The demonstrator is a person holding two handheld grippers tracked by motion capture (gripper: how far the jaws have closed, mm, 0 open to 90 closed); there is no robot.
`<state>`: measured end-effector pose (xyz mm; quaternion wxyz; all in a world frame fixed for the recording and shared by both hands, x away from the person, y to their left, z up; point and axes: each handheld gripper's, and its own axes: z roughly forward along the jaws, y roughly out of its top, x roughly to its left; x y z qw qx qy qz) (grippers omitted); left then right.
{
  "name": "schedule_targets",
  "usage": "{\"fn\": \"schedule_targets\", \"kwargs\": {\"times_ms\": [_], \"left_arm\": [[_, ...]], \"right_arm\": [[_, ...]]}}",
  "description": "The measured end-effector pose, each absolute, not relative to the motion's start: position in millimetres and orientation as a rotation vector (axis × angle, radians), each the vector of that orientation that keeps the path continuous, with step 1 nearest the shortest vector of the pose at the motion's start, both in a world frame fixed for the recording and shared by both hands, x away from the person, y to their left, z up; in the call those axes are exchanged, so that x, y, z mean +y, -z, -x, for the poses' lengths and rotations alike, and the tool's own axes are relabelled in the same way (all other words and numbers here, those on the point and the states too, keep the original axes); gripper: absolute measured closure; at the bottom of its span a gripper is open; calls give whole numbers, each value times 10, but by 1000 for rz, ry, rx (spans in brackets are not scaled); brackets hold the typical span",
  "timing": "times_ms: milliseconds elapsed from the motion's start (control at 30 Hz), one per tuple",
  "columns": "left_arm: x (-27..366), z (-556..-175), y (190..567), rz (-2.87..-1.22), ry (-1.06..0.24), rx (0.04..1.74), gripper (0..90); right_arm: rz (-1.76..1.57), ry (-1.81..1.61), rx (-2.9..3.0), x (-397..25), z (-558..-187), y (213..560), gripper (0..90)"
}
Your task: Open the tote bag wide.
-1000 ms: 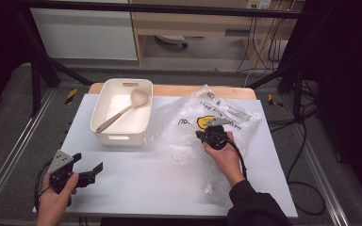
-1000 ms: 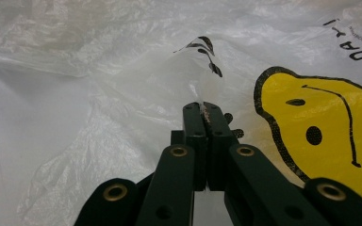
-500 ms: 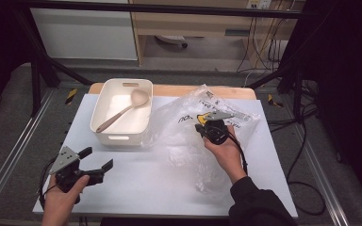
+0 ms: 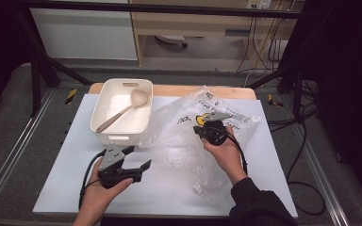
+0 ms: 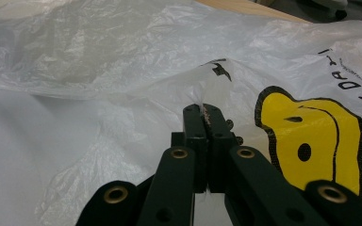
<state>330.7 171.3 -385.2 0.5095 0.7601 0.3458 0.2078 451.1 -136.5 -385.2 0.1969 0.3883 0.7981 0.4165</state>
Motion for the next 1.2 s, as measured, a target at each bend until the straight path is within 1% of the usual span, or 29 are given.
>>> {"fn": "schedule_targets", "kwargs": {"times_ms": [67, 267, 433, 500, 633, 767, 867, 1000, 1200], "left_arm": [[1605, -3363, 3903, -1851, -482, 835, 273], [1309, -3535, 4077, -1914, -416, 833, 427], [1121, -3662, 4206, -1965, -401, 811, 574], [1066, -3721, 4253, -1973, -391, 808, 646], [950, -3819, 4325, -1999, -352, 807, 772], [838, -3903, 4372, -2037, -342, 796, 851], [772, -3972, 4424, -2065, -319, 807, 898], [685, -4014, 4476, -2129, -359, 791, 900], [636, -4043, 4525, -2167, -355, 804, 900]], "right_arm": [[-1088, -1171, 2236, -1356, -4505, 3861, 900], [-1083, -1179, 2241, -1336, -4484, 3891, 900], [-1086, -1181, 2251, -1326, -4457, 3915, 900], [-1083, -1181, 2257, -1329, -4449, 3925, 900], [-1084, -1182, 2260, -1328, -4427, 3943, 900], [-1079, -1190, 2258, -1339, -4419, 3959, 900], [-1080, -1191, 2259, -1343, -4413, 3962, 900], [-1078, -1205, 2250, -1340, -4410, 3954, 900], [-1084, -1212, 2231, -1360, -4423, 3937, 900]]}}
